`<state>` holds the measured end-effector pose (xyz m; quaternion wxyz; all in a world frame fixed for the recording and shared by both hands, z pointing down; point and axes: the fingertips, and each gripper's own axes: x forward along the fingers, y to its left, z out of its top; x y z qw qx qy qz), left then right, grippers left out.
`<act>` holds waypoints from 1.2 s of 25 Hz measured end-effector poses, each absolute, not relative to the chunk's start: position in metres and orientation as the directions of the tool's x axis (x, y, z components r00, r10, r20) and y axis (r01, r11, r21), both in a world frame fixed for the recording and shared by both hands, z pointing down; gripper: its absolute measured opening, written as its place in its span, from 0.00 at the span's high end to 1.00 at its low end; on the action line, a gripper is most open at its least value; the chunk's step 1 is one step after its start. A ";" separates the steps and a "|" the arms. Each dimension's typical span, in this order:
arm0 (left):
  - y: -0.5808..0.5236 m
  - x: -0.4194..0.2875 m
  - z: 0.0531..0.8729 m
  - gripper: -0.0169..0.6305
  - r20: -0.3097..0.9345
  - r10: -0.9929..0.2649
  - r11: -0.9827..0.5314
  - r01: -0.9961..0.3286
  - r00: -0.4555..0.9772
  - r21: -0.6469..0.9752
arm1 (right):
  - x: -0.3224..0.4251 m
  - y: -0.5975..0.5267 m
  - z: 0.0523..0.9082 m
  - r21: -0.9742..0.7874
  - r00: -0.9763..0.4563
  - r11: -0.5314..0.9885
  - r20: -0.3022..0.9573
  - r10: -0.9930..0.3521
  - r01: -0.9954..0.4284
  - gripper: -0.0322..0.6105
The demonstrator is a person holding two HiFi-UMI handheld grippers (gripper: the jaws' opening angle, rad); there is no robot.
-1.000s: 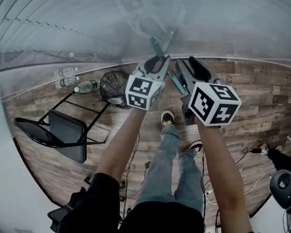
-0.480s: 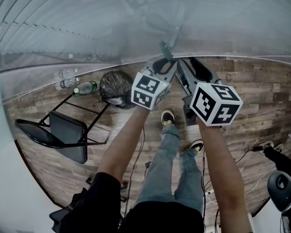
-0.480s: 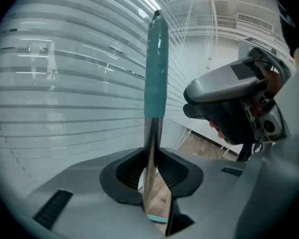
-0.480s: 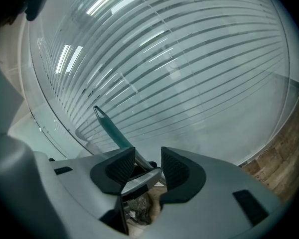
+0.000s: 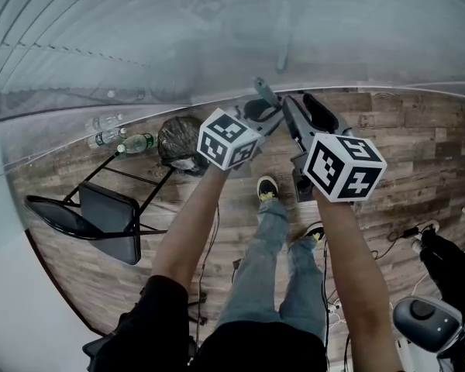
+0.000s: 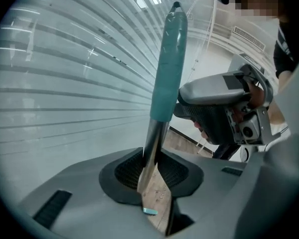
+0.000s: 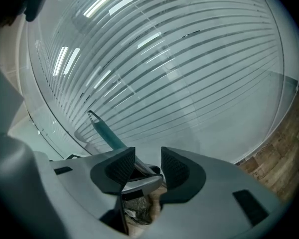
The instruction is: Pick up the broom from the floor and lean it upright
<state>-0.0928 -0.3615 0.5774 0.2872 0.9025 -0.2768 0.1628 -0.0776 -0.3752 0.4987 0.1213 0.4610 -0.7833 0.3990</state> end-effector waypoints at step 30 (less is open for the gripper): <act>-0.405 -0.062 0.581 0.80 0.478 -0.241 -0.787 -0.459 0.845 0.413 | -0.052 -0.399 0.513 -0.463 -0.508 0.256 0.578 -0.639 -0.849 0.69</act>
